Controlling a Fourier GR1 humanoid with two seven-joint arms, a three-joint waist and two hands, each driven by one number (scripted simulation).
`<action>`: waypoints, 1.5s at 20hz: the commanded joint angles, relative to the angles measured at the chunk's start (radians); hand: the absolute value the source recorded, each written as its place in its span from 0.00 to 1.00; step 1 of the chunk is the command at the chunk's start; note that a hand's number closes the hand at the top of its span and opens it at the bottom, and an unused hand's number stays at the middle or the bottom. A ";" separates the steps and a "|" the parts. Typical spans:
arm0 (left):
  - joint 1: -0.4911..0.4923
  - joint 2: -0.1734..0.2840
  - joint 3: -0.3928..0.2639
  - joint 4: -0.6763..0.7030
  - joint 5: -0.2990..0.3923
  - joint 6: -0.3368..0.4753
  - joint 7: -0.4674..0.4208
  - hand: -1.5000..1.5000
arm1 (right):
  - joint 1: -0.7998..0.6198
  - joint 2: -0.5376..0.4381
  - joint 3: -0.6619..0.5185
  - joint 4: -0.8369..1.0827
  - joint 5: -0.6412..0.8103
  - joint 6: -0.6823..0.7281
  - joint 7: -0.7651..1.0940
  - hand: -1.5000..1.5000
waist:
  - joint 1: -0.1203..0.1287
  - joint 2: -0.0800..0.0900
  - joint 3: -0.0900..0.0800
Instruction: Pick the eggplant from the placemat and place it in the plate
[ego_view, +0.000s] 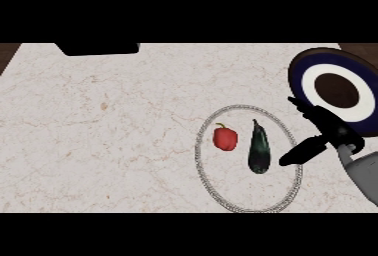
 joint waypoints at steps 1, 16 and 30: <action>-0.281 -0.111 -0.084 -0.082 0.049 -0.022 -0.064 0.50 | -0.024 0.040 0.030 -0.011 0.012 -0.005 0.046 0.00 | -0.041 0.003 -0.020; -0.282 -0.141 -0.058 -0.079 0.029 -0.059 -0.081 0.50 | -0.083 0.101 0.122 0.032 0.109 -0.014 0.187 0.00 | -0.038 0.003 -0.018; -0.275 -0.165 -0.032 -0.051 0.027 -0.087 -0.100 0.50 | -0.083 0.158 0.227 0.084 0.179 0.038 0.134 1.00 | -0.045 0.011 -0.015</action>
